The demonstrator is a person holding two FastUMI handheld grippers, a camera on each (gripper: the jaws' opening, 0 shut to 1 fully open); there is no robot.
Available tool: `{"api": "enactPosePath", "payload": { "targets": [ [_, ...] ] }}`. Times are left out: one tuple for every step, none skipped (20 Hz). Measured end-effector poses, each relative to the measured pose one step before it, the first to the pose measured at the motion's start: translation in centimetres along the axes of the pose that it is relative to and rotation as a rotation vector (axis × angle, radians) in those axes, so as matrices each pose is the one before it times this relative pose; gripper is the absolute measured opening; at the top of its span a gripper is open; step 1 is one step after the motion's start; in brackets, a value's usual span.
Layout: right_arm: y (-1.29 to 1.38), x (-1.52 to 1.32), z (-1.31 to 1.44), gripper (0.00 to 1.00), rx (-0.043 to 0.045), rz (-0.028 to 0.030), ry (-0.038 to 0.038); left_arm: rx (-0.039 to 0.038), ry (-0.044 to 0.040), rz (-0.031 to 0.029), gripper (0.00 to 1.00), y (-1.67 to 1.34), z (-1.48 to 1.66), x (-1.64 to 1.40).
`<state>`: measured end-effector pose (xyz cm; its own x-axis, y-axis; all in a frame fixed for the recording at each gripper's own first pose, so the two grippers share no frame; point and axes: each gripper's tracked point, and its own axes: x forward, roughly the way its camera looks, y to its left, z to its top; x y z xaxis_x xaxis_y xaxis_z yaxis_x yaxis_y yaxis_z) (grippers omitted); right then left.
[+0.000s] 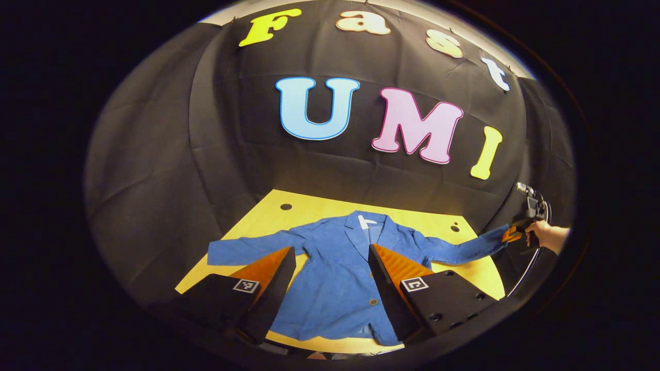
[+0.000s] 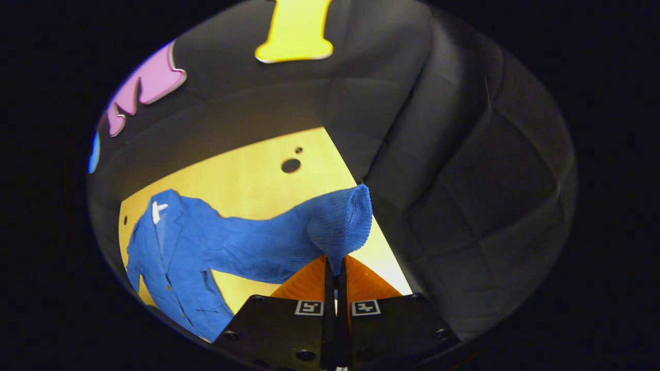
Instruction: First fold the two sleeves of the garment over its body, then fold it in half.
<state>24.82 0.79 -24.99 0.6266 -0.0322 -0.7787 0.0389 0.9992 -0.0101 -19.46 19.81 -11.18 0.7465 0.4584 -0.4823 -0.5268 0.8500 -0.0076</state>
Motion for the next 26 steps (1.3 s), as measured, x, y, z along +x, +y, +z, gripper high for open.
{"api": "enactPosePath", "payload": {
  "targets": [
    [1.761,-1.878,1.264,0.05,-0.01395,0.01099,-0.02984,0.00408,-0.00603,-0.00691,0.82,0.933,-0.138,-0.118],
    [1.856,-1.803,1.514,0.05,-0.01809,0.00910,-0.03938,0.00077,-0.00257,-0.00651,0.82,0.914,-0.052,0.001],
    [2.218,-1.486,2.086,0.05,-0.00815,0.01946,-0.06169,-0.00800,-0.00442,-0.00829,0.82,1.283,-0.190,-0.047],
    [3.413,-1.713,1.375,0.04,-0.01707,0.01447,-0.00393,-0.01215,-0.00244,-0.00559,0.82,0.826,-0.123,-0.157],
    [2.980,-0.963,1.927,0.05,-0.00491,0.03146,-0.03875,-0.01564,-0.00239,-0.00411,0.82,0.900,-0.099,-0.065],
    [3.517,-0.561,1.510,0.05,0.02071,0.04601,-0.02831,-0.01544,0.00023,-0.00406,0.82,0.785,-0.268,-0.151],
    [4.012,-0.523,1.057,0.04,0.02083,0.05340,-0.00431,-0.00922,0.00261,0.00451,0.82,0.961,-0.267,-0.304],
    [3.724,0.211,0.542,0.04,0.00807,0.04444,-0.00623,-0.00426,-0.00156,0.01800,0.82,1.232,-0.182,-0.384],
    [3.941,0.671,-0.025,0.04,-0.00565,0.03776,-0.00013,-0.00280,-0.00404,0.02114,0.82,1.340,-0.195,-0.285],
    [3.617,0.866,-0.595,0.04,-0.00424,0.04557,0.01148,-0.00519,-0.00045,0.02343,0.83,1.281,-0.274,-0.489],
    [3.576,1.237,-1.380,0.04,-0.00056,0.04955,0.02219,-0.00849,0.00544,0.02312,0.82,1.349,-0.431,-0.492],
    [3.566,1.712,-1.812,0.04,0.00081,0.05150,0.03185,-0.01024,0.00704,0.02409,0.83,1.307,-0.332,-0.545],
    [2.835,2.170,-2.395,0.04,-0.00486,0.04310,0.03771,-0.01024,0.00816,0.02795,0.83,1.194,-0.726,-0.485],
    [2.133,2.424,-2.141,0.04,-0.01171,0.02750,0.03559,-0.00868,0.00951,0.03267,0.82,1.307,-0.479,-0.641],
    [1.713,2.514,-2.127,0.04,-0.00431,0.02879,0.04305,-0.00767,0.00464,0.03620,0.82,1.464,-0.546,-0.669],
    [1.469,2.530,-2.145,0.04,0.00220,0.02050,0.04662,-0.00983,-0.00520,0.03917,0.82,1.421,-0.215,-0.719],
    [1.105,2.541,-1.922,0.04,0.00337,0.01488,0.04296,-0.00966,-0.00476,0.03341,0.82,1.174,-0.328,-0.507],
    [0.731,2.548,-1.680,0.04,0.00371,0.00774,0.04067,-0.01042,0.00510,0.03361,0.82,1.052,-0.367,-0.570],
    [0.433,2.305,-1.549,0.05,0.00838,0.00750,0.04859,-0.01136,0.01287,0.03820,0.82,1.085,-0.847,-0.483],
    [0.304,1.988,-1.208,0.05,0.01510,0.01000,0.04332,-0.01116,0.01247,0.03761,0.82,0.830,-0.608,-0.452],
    [-0.102,1.090,-1.323,0.05,0.01715,0.01315,0.03354,-0.01222,0.00633,0.02872,0.82,0.766,-0.362,-0.509],
    [0.292,1.665,0.016,0.05,0.01738,0.00869,0.01519,-0.01344,0.00332,0.01807,0.82,0.494,-0.244,-0.547],
    [0.687,0.831,-0.427,0.05,0.02186,0.02530,0.01016,-0.01321,0.00364,0.00774,0.83,0.285,-0.276,-0.426],
    [0.968,0.914,-0.237,0.05,0.02519,0.03277,0.00577,-0.01524,0.00122,-0.00031,0.82,0.067,-0.487,0.044],
    [0.924,0.716,-0.288,0.08,0.02555,0.03630,0.00845,-0.02012,0.00280,-0.00537,0.82,-0.173,-0.657,0.217],
    [1.169,0.490,-0.304,0.12,0.03066,0.05053,0.01032,-0.03270,0.03361,0.00720,0.82,0.039,-1.701,0.518]
  ]
}}
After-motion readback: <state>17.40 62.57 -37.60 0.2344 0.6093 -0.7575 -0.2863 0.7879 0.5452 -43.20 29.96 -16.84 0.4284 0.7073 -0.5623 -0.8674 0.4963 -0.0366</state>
